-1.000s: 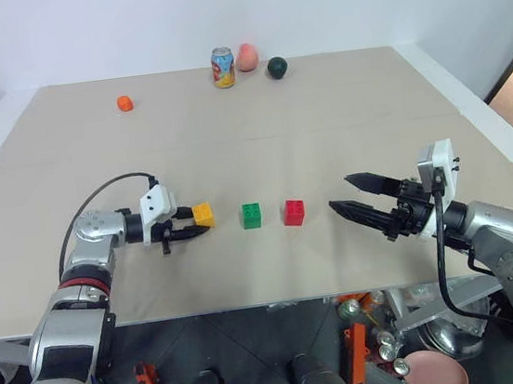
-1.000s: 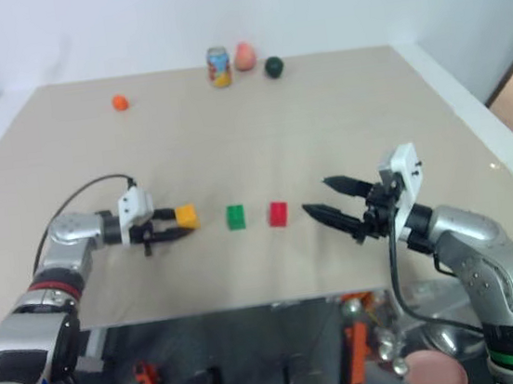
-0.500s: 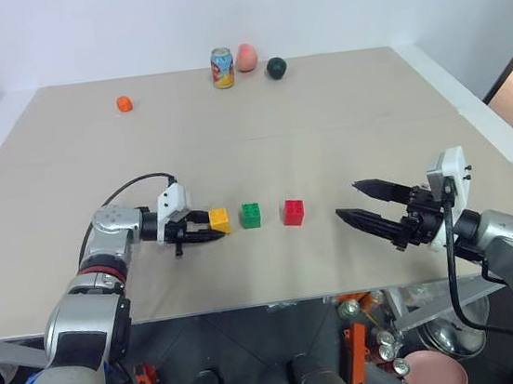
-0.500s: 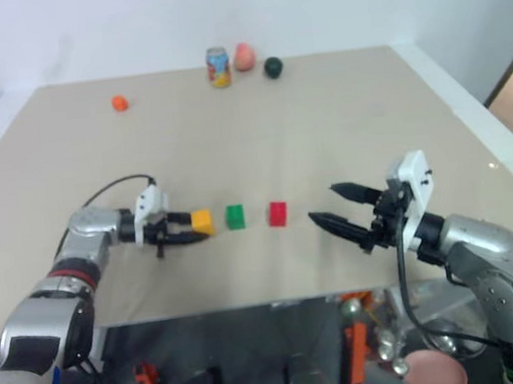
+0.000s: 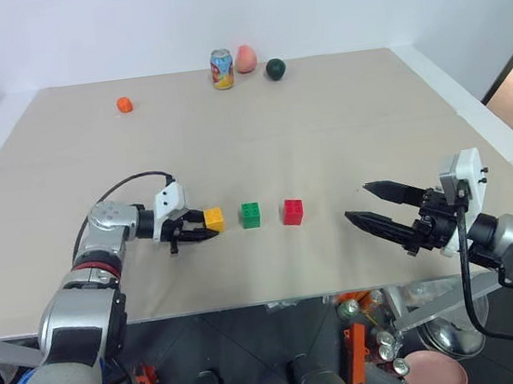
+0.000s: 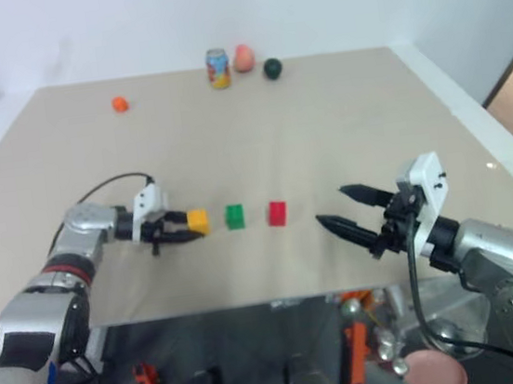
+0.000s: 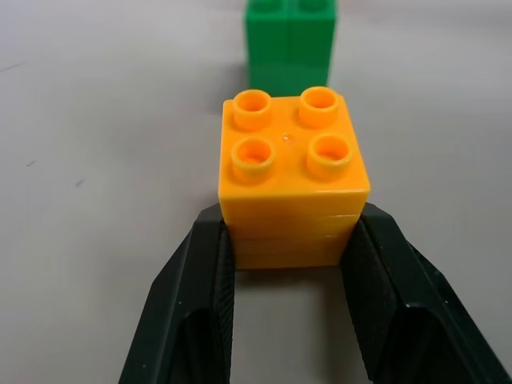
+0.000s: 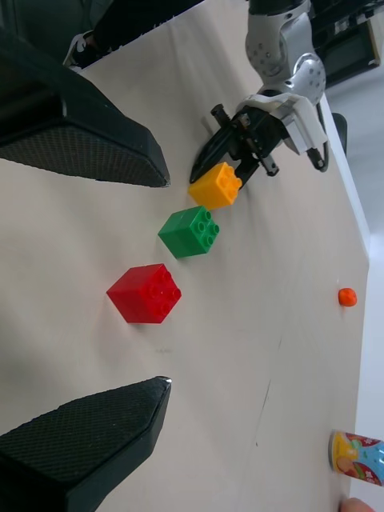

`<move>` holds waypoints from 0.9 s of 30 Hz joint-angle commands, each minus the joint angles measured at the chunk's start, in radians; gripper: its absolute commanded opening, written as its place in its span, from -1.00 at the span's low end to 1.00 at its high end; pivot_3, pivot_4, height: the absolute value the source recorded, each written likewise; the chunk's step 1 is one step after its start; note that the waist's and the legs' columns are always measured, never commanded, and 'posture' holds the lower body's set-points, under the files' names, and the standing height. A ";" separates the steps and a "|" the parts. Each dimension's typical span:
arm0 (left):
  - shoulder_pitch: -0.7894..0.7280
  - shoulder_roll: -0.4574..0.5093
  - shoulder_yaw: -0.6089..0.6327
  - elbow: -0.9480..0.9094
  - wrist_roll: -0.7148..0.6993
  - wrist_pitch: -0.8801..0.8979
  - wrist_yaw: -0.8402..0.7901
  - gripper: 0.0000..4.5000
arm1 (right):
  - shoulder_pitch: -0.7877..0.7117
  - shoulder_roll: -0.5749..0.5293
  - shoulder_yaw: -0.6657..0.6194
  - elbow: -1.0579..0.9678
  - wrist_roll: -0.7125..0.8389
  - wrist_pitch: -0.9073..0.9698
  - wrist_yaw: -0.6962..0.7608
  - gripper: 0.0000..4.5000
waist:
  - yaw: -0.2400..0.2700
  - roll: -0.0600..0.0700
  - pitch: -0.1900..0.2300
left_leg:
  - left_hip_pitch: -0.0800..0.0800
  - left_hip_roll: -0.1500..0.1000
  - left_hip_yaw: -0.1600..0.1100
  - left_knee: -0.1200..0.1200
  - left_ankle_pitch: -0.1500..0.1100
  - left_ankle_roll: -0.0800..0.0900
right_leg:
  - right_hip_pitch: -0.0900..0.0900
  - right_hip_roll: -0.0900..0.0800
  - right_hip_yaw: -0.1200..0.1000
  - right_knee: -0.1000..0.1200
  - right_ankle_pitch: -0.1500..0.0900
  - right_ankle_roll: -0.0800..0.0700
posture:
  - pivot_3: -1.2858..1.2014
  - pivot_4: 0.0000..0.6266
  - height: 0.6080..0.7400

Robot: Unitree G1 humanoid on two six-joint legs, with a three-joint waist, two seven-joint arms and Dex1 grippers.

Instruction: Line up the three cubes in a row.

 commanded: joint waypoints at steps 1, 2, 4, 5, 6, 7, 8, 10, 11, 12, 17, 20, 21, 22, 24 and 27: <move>-0.017 0.020 0.009 0.011 0.015 -0.001 0.010 -0.42 | -0.009 -0.019 -0.040 -0.031 0.022 -0.005 -0.004 0.74 | 0.000 0.000 0.000 | 0.000 0.000 0.000 0.000 0.000 0.000 | 0.000 0.000 0.000 0.000 0.000 0.000 | 0.03 -0.52 1.00; -0.016 0.020 0.010 0.012 0.018 0.000 0.013 -0.42 | -0.011 -0.020 -0.039 -0.029 0.022 -0.005 -0.003 0.74 | 0.000 0.000 0.000 | 0.000 0.000 0.000 0.000 0.000 0.000 | 0.000 0.000 0.000 0.000 0.000 0.000 | 0.03 -0.52 1.00; -0.014 0.020 0.011 0.013 0.022 0.001 0.017 -0.42 | -0.012 -0.023 -0.038 -0.026 0.023 -0.006 -0.003 0.74 | 0.000 0.000 0.000 | 0.000 0.000 0.000 0.000 0.000 0.000 | 0.000 0.000 0.000 0.000 0.000 0.000 | 0.03 -0.52 1.00; -0.012 0.019 0.012 0.014 0.024 0.002 0.018 -0.42 | -0.013 -0.025 -0.037 -0.025 0.023 -0.006 -0.003 0.74 | 0.000 0.000 0.000 | 0.000 0.000 0.000 0.000 0.000 0.000 | 0.001 0.000 0.000 0.000 0.000 0.000 | 0.03 -0.52 1.00; -0.010 0.018 0.012 0.014 0.025 0.003 0.018 -0.42 | -0.013 -0.027 -0.038 -0.024 0.024 -0.006 -0.002 0.74 | 0.000 0.000 0.000 | 0.000 0.000 0.000 0.000 0.000 0.000 | 0.001 0.000 0.000 0.000 0.000 0.000 | 0.03 -0.52 1.00; -0.009 0.016 0.013 0.014 0.024 0.004 0.016 -0.42 | -0.014 -0.029 -0.038 -0.023 0.025 -0.006 -0.002 0.74 | 0.000 0.000 0.000 | 0.001 0.000 0.000 0.000 0.000 0.000 | 0.001 0.000 0.000 0.000 0.000 0.000 | 0.03 -0.52 1.00; -0.008 0.013 0.014 0.014 0.024 0.005 0.013 -0.42 | -0.015 -0.031 -0.039 -0.020 0.025 -0.006 -0.001 0.74 | 0.000 0.000 0.000 | 0.001 0.000 0.000 0.000 0.000 0.000 | 0.001 0.000 0.000 0.000 0.000 0.000 | 0.03 -0.52 1.00; -0.006 0.004 0.014 0.012 0.021 0.002 -0.001 -0.42 | -0.017 -0.036 -0.040 -0.017 0.027 -0.006 0.000 0.74 | 0.000 0.000 0.000 | 0.001 0.000 0.000 0.000 0.000 0.000 | 0.001 0.000 0.000 0.000 0.000 0.000 | 0.03 -0.52 1.00; -0.006 -0.002 0.015 0.010 0.018 0.000 -0.011 -0.42 | -0.018 -0.039 -0.040 -0.015 0.028 -0.006 0.001 0.74 | 0.000 0.000 0.000 | 0.001 0.000 0.000 0.000 0.000 0.000 | 0.002 0.000 0.000 0.000 0.000 0.000 | 0.03 -0.52 1.00; -0.006 -0.011 0.016 0.008 0.014 0.000 -0.024 -0.42 | -0.019 -0.041 -0.040 -0.015 0.029 -0.006 0.000 0.74 | 0.000 0.000 0.000 | 0.001 0.000 0.000 0.000 0.000 0.000 | 0.002 0.000 0.000 0.000 0.000 0.000 | 0.03 -0.52 1.00; -0.006 -0.032 0.018 0.005 0.010 0.001 -0.051 -0.42 | -0.008 -0.052 -0.050 -0.020 0.034 -0.003 -0.003 0.74 | 0.001 0.000 0.000 | 0.001 0.000 0.000 0.000 0.000 0.000 | 0.003 0.000 0.000 0.000 -0.001 0.000 | 0.03 -0.52 1.00; -0.003 -0.030 0.015 0.011 0.020 0.004 -0.040 -0.42 | 0.013 -0.061 -0.072 -0.034 0.045 0.007 -0.004 0.74 | 0.001 0.000 0.000 | 0.001 0.000 0.000 0.000 0.000 0.000 | 0.003 0.000 0.000 0.000 -0.001 0.000 | 0.03 -0.52 1.00; -0.002 -0.028 0.015 0.013 0.023 0.007 -0.033 -0.42 | 0.020 -0.064 -0.081 -0.039 0.048 0.011 -0.006 0.74 | 0.001 0.000 0.000 | 0.001 0.000 0.000 0.000 0.000 0.000 | 0.003 0.000 0.000 0.000 -0.001 0.001 | 0.03 -0.52 1.00; -0.001 -0.027 0.014 0.014 0.027 0.008 -0.026 -0.42 | 0.027 -0.068 -0.091 -0.043 0.053 0.016 -0.005 0.74 | 0.001 0.000 0.000 | 0.001 0.000 0.000 0.000 0.000 0.000 | 0.003 0.000 0.000 0.000 -0.001 0.001 | 0.03 -0.52 1.00; 0.002 -0.025 0.011 0.017 0.033 0.009 -0.010 -0.42 | 0.040 -0.075 -0.110 -0.050 0.062 0.022 -0.004 0.74 | 0.001 0.000 0.000 | 0.002 0.000 -0.001 0.000 0.000 0.000 | 0.004 0.000 0.000 0.000 -0.001 0.000 | 0.03 -0.52 1.00; 0.004 -0.025 0.010 0.019 0.040 0.009 0.010 -0.42 | 0.055 -0.083 -0.129 -0.057 0.068 0.029 -0.006 0.74 | 0.001 0.000 0.000 | 0.004 0.000 -0.001 0.001 0.000 0.000 | 0.006 0.000 0.000 0.000 -0.001 0.000 | 0.03 -0.52 1.00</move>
